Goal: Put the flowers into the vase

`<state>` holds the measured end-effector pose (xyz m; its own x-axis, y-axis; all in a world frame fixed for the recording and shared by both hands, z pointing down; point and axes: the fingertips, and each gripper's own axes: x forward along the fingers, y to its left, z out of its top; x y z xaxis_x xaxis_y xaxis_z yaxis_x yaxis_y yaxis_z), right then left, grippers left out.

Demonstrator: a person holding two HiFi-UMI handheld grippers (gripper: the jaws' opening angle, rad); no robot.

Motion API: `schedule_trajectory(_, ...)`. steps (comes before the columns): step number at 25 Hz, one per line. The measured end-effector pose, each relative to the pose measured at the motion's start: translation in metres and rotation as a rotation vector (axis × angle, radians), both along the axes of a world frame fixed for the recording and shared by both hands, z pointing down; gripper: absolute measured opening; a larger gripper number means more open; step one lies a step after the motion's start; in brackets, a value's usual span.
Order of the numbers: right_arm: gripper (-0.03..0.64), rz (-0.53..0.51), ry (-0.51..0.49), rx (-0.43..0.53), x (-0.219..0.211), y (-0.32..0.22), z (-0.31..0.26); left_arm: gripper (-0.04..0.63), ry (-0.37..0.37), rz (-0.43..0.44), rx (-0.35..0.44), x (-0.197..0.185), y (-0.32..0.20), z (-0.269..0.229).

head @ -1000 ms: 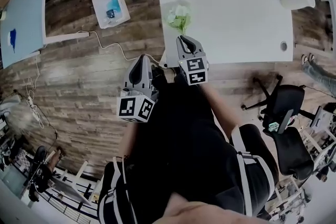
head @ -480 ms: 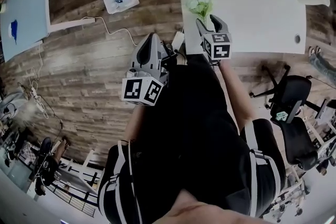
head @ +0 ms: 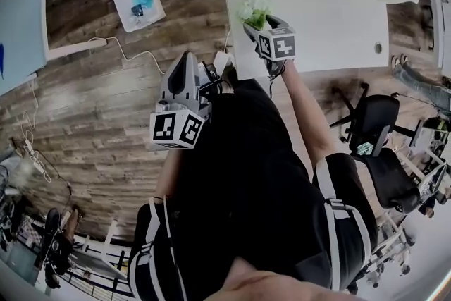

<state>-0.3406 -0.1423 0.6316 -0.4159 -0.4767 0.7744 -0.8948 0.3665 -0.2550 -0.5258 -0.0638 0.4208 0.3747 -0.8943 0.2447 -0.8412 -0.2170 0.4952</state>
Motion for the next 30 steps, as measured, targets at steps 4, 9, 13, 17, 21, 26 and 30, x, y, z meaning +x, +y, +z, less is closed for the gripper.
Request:
schedule_trajectory(4,0.325,0.025,0.033,-0.035,0.012,-0.002,0.002,0.046,0.009,-0.005,0.000,-0.005,0.004,0.001)
schedule_trajectory(9,0.381,0.002,0.056,-0.088,0.013,-0.006,0.009,0.046,0.020,-0.003,-0.001,-0.008,0.007,0.003)
schedule_trajectory(13,0.390,-0.001,0.097,-0.131,0.015,-0.016,0.028,0.046,0.018,-0.001,0.005,-0.008,0.011,0.001)
schedule_trajectory(17,0.388,0.000,0.140,-0.168,0.016,-0.024,0.047,0.046,0.015,-0.006,0.005,-0.010,0.015,0.001)
schedule_trajectory(21,0.388,-0.016,0.187,-0.199,0.015,-0.026,0.064,0.046,0.014,-0.018,0.003,-0.014,0.018,0.002)
schedule_trajectory(26,0.387,-0.053,0.308,-0.228,0.015,-0.018,0.080,0.046,0.014,-0.033,0.001,-0.021,0.023,0.002)
schedule_trajectory(30,0.380,-0.065,0.336,-0.245,0.011,-0.015,0.085,0.046,0.016,-0.032,-0.001,-0.024,0.026,0.002)
